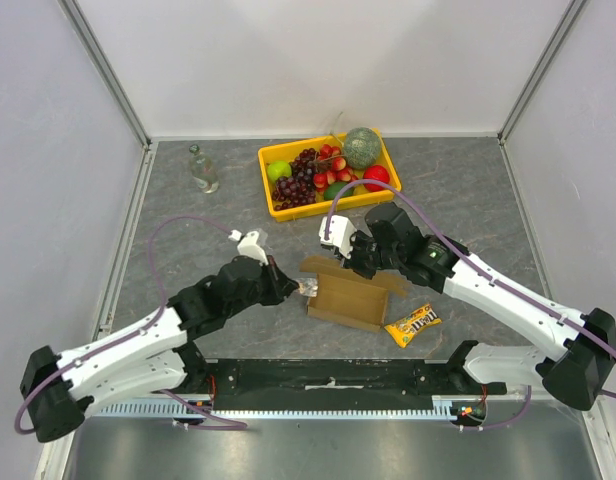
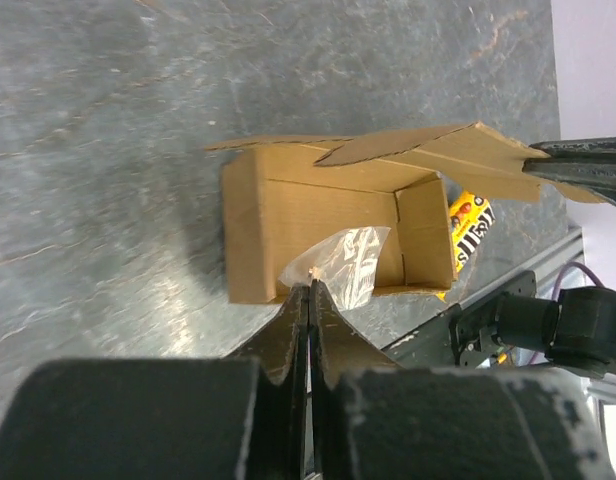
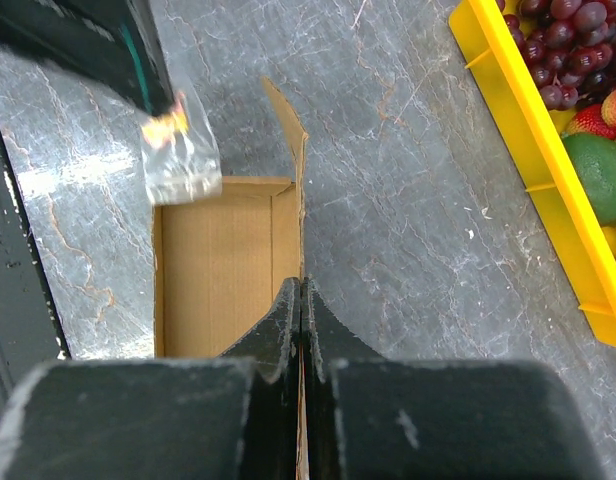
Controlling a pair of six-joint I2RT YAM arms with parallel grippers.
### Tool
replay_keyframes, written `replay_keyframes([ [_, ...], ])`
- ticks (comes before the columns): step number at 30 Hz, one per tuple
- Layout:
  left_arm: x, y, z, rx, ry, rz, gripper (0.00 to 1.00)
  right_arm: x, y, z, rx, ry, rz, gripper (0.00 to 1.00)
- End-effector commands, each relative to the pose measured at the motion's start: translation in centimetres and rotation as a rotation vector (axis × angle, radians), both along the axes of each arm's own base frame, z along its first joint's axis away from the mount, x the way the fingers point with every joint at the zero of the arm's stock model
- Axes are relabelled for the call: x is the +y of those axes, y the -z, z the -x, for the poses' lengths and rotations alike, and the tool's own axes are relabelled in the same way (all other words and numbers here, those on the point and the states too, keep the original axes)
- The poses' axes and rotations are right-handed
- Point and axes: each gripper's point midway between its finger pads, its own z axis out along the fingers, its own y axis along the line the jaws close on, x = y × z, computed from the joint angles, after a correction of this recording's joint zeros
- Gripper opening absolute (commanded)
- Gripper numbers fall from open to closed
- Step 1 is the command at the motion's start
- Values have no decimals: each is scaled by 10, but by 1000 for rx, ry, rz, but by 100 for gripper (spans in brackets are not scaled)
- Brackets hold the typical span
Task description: Fold the paper box
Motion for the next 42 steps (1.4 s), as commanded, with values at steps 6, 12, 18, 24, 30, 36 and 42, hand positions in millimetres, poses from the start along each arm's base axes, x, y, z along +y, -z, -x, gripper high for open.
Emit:
replay_keyframes([
  [6, -77, -5, -19, -24, 159, 142, 9, 6, -4, -1, -4, -2, -27, 0],
  [12, -68, 0, -19, -26, 134, 115, 40, 4, -5, -3, -15, 8, -24, 0],
  [18, -37, -12, -10, -109, 102, 104, 51, 2, -4, -3, -18, 11, -20, 0],
  [24, 10, -2, -13, -166, -55, 72, 36, 1, -11, -5, -38, 17, -28, 0],
  [30, 36, 0, -31, -274, -159, -4, 34, 4, -18, -2, -38, 0, -47, 0],
  [36, 28, -15, -39, -522, -14, -108, 65, 9, -20, 1, -25, -22, -65, 0],
  [42, 10, -30, -31, -759, 190, -155, 71, 11, -24, 2, -23, -35, -74, 0],
])
